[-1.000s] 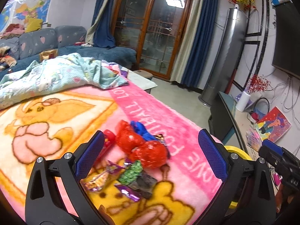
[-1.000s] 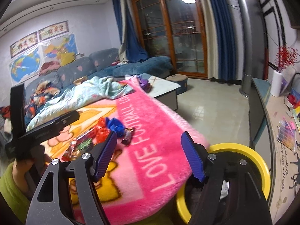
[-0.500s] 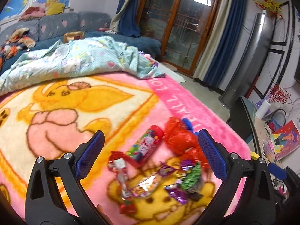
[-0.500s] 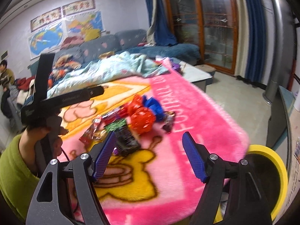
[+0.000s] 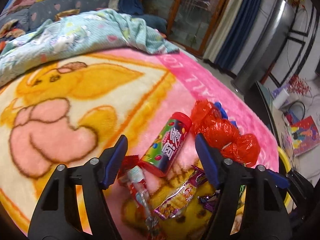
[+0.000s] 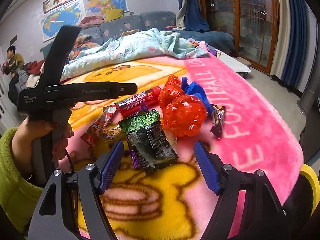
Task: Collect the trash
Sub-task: 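Grasp the red candy tube with the left tool while the right tool grasps the green snack packet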
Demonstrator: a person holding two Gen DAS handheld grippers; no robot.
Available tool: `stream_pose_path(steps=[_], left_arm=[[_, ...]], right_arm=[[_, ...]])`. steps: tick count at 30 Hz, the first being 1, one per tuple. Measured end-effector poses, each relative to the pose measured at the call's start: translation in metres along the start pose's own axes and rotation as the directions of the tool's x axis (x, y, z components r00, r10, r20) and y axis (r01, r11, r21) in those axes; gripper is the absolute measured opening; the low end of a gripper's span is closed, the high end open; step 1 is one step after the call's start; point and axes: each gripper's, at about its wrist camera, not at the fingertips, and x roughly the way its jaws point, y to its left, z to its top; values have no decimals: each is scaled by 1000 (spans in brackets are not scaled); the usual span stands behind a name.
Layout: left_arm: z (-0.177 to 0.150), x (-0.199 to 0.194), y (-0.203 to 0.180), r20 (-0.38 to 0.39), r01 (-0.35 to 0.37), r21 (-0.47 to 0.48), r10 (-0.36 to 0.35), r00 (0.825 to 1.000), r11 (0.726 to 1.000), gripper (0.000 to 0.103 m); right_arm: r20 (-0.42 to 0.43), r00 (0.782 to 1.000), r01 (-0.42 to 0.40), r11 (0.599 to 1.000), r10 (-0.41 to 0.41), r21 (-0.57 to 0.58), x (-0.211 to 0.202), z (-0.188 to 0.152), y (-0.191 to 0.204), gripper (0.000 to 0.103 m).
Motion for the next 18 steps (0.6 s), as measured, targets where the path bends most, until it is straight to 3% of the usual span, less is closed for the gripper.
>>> stream_pose_path(steps=[7, 11, 18], left_arm=[[6, 25, -10, -69, -3, 65, 8, 998, 998, 57], [3, 40, -10, -120, 0, 76, 9, 993, 997, 55], [-2, 41, -10, -116, -7, 83, 16, 993, 997, 46]], right_arm=[[-41, 999, -28, 1000, 28, -1, 23, 3, -2, 59], [-73, 995, -68, 998, 68, 13, 31, 1, -3, 40], [-79, 993, -90, 996, 91, 23, 28, -5, -3, 35]])
